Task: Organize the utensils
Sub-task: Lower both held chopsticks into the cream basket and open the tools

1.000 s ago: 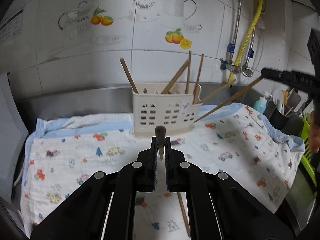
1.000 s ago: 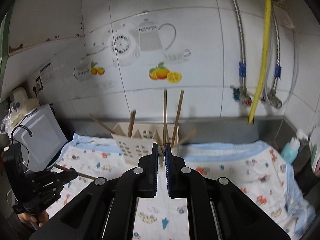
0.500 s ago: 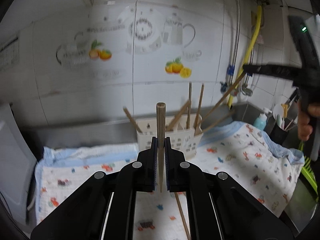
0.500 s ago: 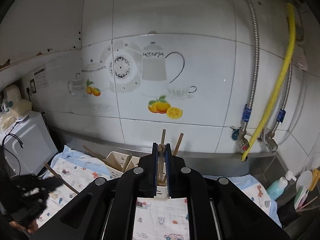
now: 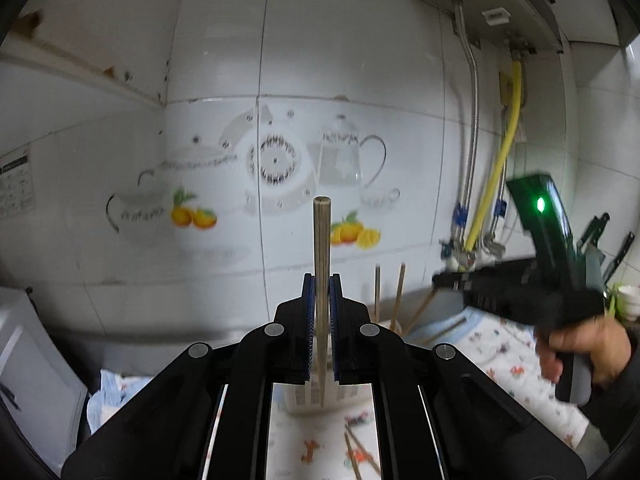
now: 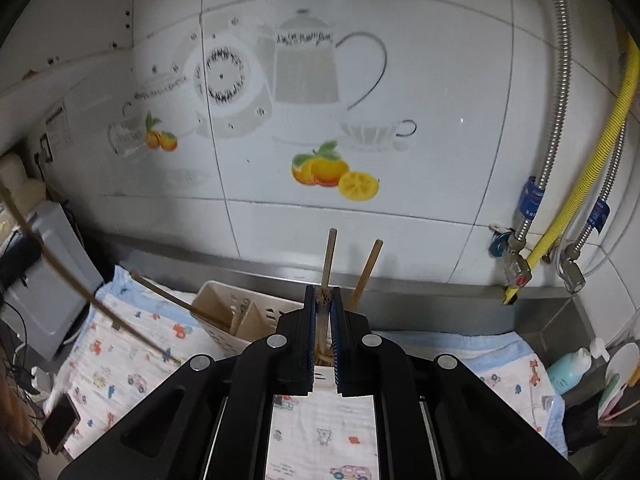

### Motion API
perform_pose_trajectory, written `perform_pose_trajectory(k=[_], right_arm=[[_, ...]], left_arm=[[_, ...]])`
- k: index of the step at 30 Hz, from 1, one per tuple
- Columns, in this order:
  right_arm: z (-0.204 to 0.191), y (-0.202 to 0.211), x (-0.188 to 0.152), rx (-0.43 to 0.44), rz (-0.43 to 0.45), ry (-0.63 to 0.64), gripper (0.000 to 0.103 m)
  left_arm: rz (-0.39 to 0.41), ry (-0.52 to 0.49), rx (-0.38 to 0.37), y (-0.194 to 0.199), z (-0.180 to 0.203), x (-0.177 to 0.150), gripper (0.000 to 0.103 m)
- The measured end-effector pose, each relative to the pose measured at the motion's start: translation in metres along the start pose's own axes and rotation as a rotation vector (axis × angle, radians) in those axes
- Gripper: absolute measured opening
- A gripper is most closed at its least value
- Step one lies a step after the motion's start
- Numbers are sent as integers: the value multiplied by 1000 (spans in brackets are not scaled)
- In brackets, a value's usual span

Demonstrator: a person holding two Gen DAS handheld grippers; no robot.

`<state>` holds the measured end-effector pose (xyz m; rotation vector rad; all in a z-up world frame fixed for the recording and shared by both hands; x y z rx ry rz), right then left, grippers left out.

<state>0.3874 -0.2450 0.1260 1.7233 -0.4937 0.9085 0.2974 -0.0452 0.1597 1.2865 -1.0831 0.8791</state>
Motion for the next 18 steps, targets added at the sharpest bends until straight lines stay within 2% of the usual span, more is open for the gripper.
perform_pose_trajectory(k=[9, 18], right_arm=[[5, -15, 5, 0, -17, 3, 7], [12, -30, -2, 7, -39, 0, 7]], left_arm=[[20, 24, 48, -45, 3, 17, 6], [-41, 51, 69, -92, -3, 2, 6]])
Point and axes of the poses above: each gripper's, at about its wrist camera, not at the fingertips, and y roughly against the way its jaws point, z to its right, x to its top, the point moved 1 cm from there along -y, roughly the way its jaws point, and after that the axes turned 10 degrees about x, right-handed, at the moved point
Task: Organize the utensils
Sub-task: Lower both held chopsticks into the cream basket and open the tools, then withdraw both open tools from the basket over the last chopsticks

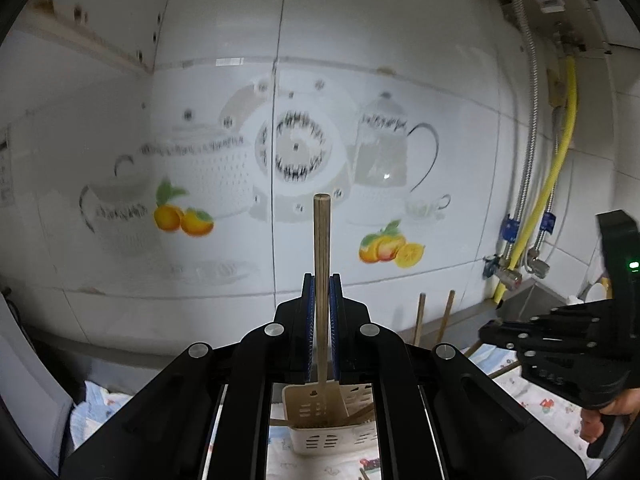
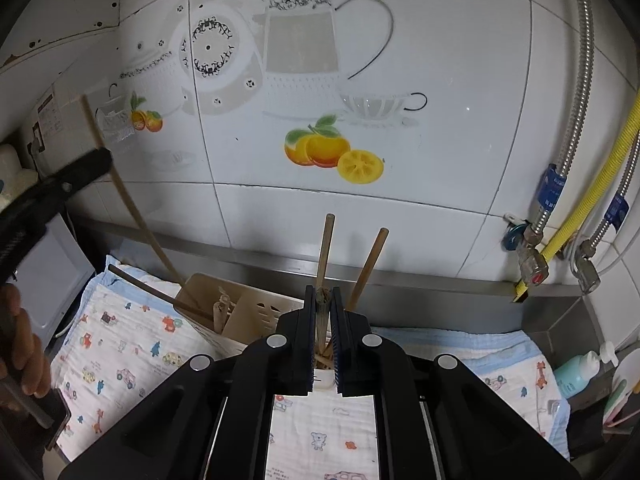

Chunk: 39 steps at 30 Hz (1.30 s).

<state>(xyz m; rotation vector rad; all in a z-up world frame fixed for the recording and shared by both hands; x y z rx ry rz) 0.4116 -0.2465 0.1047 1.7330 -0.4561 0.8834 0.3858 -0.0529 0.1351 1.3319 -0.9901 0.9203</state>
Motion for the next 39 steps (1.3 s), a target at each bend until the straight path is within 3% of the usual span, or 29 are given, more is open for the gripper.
perform_pose_trajectory(k=[5, 12, 18, 24, 25, 27, 31, 39], right_arm=[[0, 5, -3, -21, 18, 14, 9], [4, 28, -13, -18, 77, 0, 29], [-3, 56, -40, 5, 110, 0, 36], [-17, 70, -96, 63, 94, -21, 36], [-20, 70, -106, 73, 86, -25, 36], [-28, 70, -130, 80, 75, -29, 36], [-45, 59, -181, 82, 31, -31, 36], [-79, 25, -258, 127, -58, -76, 31]], left_arm=[[-51, 0, 4, -20, -1, -15, 6], [-116, 12, -4, -38, -2, -29, 6], [-135, 24, -21, -39, -1, -34, 8], [-125, 20, -26, -22, -1, -34, 11], [-122, 18, -25, -17, -2, -34, 13], [-109, 8, -8, -4, -4, -35, 29], [-89, 6, 2, 21, -12, -40, 32], [-108, 29, 32, 71, -44, -83, 44]])
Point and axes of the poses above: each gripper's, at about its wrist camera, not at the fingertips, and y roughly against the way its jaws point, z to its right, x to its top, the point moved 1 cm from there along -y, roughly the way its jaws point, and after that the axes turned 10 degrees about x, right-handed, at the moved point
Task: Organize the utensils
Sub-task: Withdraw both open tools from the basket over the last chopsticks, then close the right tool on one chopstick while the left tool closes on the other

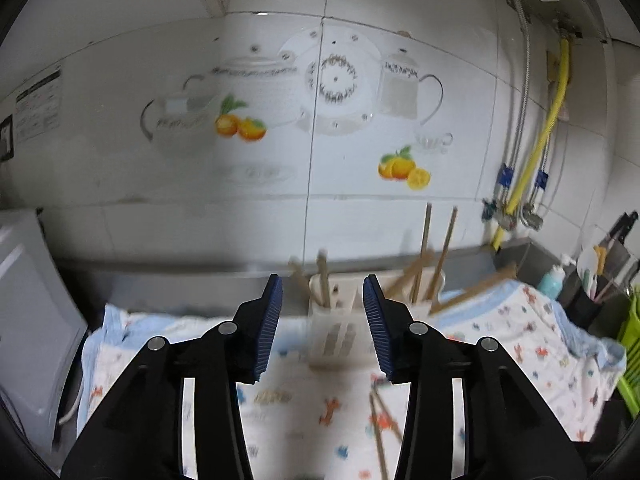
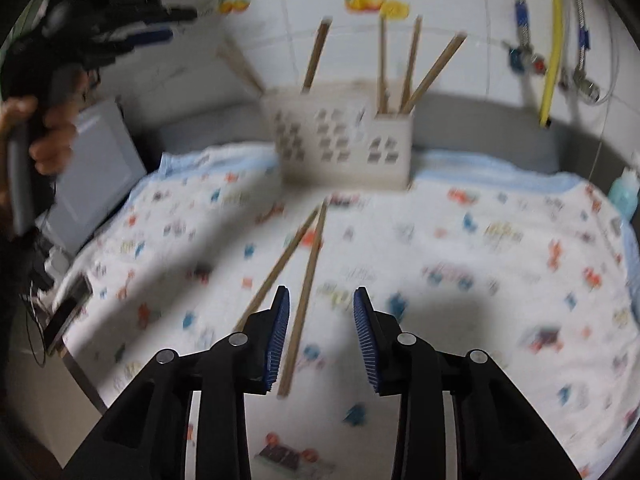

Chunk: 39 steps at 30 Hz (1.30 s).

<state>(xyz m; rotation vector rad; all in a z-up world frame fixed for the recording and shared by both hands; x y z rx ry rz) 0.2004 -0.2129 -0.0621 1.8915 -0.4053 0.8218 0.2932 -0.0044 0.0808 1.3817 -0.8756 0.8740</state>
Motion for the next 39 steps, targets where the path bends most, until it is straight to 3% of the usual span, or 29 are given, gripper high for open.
perform_pose_trajectory(k=[6, 9, 21, 30, 39], right_arm=[[-13, -30, -29, 18, -43, -28, 25], [-15, -41, -35, 6, -58, -26, 23], [-12, -60, -43, -16, -94, -47, 14], [-19, -62, -48, -82, -88, 21, 8], [-6, -47, -48, -65, -62, -29, 6]], left_arm=[[-55, 38, 19, 21, -25, -53, 51], [-72, 43, 48, 28, -33, -76, 62], [-171, 83, 88, 37, -51, -146, 64], [-244, 62, 59, 34, -36, -181, 64], [-321, 7, -27, 28, -2, -215, 64]])
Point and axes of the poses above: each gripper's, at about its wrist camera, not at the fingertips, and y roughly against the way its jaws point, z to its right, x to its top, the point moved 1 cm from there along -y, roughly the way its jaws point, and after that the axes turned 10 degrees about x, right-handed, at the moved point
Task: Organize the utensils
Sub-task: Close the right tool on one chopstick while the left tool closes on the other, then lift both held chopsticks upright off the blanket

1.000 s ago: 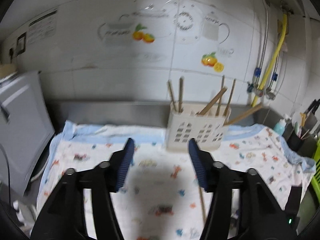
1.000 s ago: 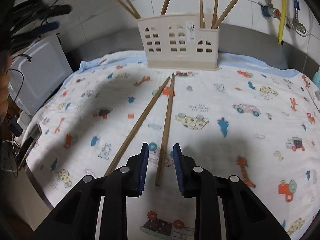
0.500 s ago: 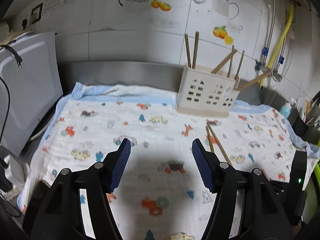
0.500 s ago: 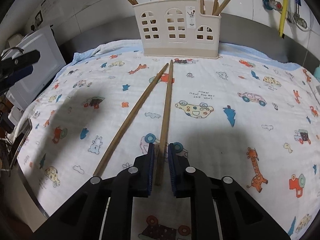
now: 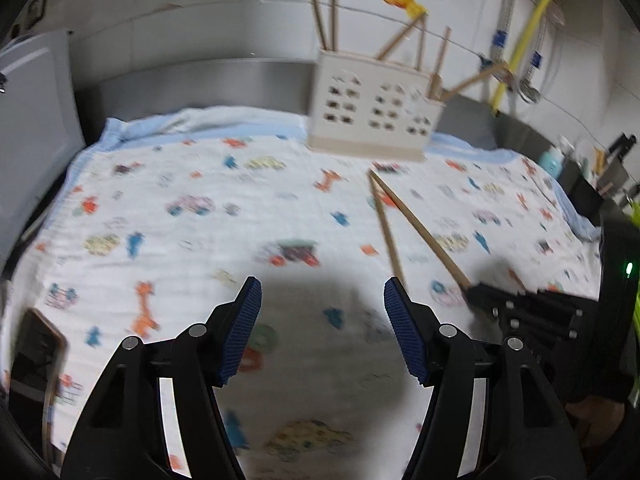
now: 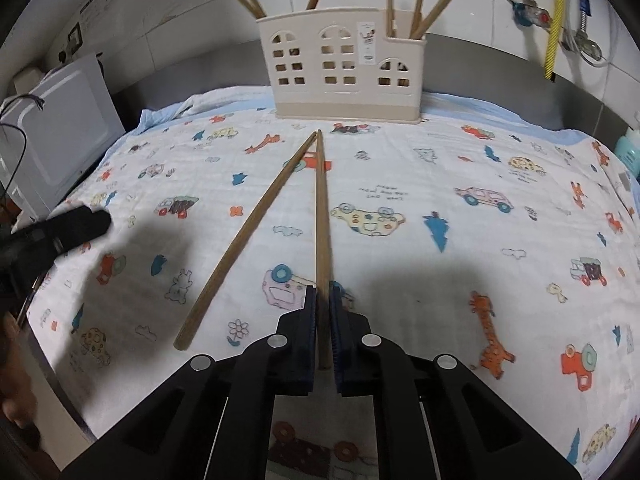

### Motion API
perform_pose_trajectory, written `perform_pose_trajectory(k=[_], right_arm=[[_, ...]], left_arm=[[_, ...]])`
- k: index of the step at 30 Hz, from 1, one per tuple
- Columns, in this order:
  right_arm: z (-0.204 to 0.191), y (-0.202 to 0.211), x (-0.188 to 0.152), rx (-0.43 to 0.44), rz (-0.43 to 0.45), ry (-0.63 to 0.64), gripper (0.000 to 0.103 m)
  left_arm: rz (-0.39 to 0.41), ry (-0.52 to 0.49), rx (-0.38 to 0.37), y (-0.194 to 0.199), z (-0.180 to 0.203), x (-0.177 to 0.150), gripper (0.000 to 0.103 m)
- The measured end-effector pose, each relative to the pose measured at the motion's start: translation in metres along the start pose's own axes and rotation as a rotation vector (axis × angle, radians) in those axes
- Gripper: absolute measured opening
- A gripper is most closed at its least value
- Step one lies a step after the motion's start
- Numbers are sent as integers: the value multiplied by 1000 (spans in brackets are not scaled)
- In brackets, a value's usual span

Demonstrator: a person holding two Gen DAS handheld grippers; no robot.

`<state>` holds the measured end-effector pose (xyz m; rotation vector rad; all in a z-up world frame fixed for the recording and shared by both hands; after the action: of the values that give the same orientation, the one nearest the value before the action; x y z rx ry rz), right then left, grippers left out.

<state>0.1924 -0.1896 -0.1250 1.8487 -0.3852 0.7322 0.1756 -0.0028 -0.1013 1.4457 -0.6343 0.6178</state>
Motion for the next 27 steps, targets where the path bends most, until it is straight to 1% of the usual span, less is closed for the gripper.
perform_pose_trajectory(k=[4, 7, 8, 9, 11, 12, 13, 15, 18, 21, 23, 25, 27], right_arm=[[5, 14, -1, -1, 24, -4, 6], [9, 27, -1, -1, 49, -8, 6], [10, 33, 0, -3, 60, -8, 6], [11, 36, 1, -3, 67, -7, 6], [12, 45, 2, -4, 84, -6, 6], [13, 48, 3, -3, 89, -6, 6], [14, 52, 3, -3, 97, -5, 6], [15, 58, 5, 0, 112, -5, 6], [17, 67, 7, 3, 135, -4, 6], [18, 74, 11, 3, 150, -4, 6], [19, 76, 13, 4, 156, -1, 6], [18, 78, 14, 4, 161, 3, 6], [18, 80, 15, 3, 165, 7, 6]], left_arm=[[-36, -26, -33, -9, 20, -11, 62], [-44, -31, -59, -11, 31, -15, 62], [-43, -39, -64, -12, 36, -17, 59], [-48, -52, -77, -13, 41, -18, 51], [-61, -66, -90, -18, 49, -20, 48], [-66, -69, -94, -20, 52, -20, 43], [-71, -68, -102, -23, 55, -20, 41], [-86, -65, -108, -30, 58, -19, 30], [-105, -56, -118, -37, 60, -19, 22], [-106, -69, -111, -41, 64, -18, 19], [-116, -70, -91, -45, 65, -17, 19], [-127, -52, -97, -48, 64, -16, 19], [-125, -60, -85, -49, 65, -15, 19]])
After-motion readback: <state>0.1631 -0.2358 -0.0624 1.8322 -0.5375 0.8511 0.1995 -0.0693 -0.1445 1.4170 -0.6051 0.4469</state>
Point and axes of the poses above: each gripper's, at about its wrist camera, not at the fingertips, and y roughly against the way its jaws point, z to its right, x to its top, the point moved 1 cm from there along -y, roughly the way its jaws point, and after that the axes turned 10 degrees about x, right-handed, at the moved point
